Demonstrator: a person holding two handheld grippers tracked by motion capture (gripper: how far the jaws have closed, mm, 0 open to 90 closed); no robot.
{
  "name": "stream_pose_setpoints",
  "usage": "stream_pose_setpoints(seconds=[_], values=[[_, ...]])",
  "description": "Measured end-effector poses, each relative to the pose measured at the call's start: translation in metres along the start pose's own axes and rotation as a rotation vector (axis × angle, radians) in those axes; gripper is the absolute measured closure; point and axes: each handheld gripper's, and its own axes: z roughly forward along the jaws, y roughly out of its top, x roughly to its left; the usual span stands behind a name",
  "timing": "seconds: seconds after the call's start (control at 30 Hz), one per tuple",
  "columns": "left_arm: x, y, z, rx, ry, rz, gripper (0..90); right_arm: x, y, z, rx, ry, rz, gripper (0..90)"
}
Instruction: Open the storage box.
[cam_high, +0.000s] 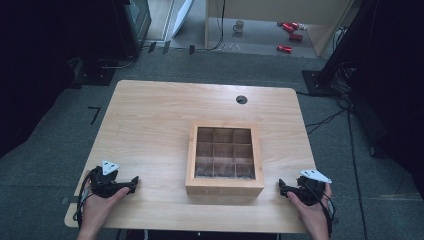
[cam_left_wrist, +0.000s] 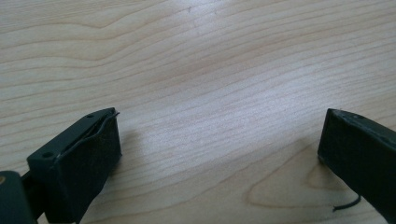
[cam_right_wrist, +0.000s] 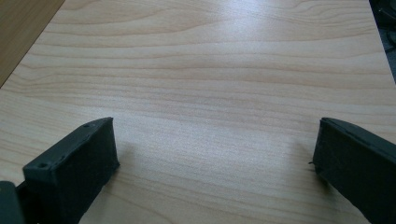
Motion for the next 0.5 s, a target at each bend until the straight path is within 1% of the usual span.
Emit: stream_pose_setpoints(seconds=[0.07, 0.1, 0.13, 0.2, 0.27, 0.37, 0.4, 0.43, 0.47, 0.5], values=[[-0.007, 0.003, 0.000, -0.001, -0.016, 0.013, 0.0, 0.000, 0.000, 0.000, -0.001, 0.000, 0.001, 0.0], [-0.007, 0.003, 0.000, -0.001, -0.016, 0.013, 0.0, 0.000, 0.000, 0.000, -0.001, 0.000, 0.001, 0.0], [-0.012, 0.005, -0.002, -0.010, -0.027, 0.018, 0.0, 0.000, 0.000, 0.000, 0.001, 0.000, -0.001, 0.0], [-0.023, 0.009, -0.005, -0.036, -0.046, 0.042, 0.0, 0.001, -0.001, -0.001, 0.002, 0.002, -0.002, 0.0], [-0.030, 0.011, -0.007, -0.044, -0.058, 0.048, 0.0, 0.001, -0.001, -0.001, 0.003, 0.002, 0.000, 0.0], [-0.041, 0.014, -0.010, -0.065, -0.092, 0.060, 0.0, 0.001, -0.001, -0.001, 0.003, 0.002, 0.000, 0.0], [-0.041, 0.014, -0.010, -0.065, -0.092, 0.060, 0.0, 0.001, -0.001, -0.001, 0.002, 0.002, -0.002, 0.0], [-0.045, 0.016, -0.011, -0.071, -0.099, 0.072, 0.0, 0.001, -0.001, -0.001, 0.002, 0.002, -0.002, 0.0], [-0.053, 0.019, -0.013, -0.096, -0.109, 0.090, 0.0, 0.001, -0.001, -0.002, 0.002, 0.002, -0.003, 0.0], [-0.057, 0.021, -0.015, -0.114, -0.115, 0.103, 0.0, 0.001, -0.001, -0.002, 0.005, 0.004, 0.000, 0.0]])
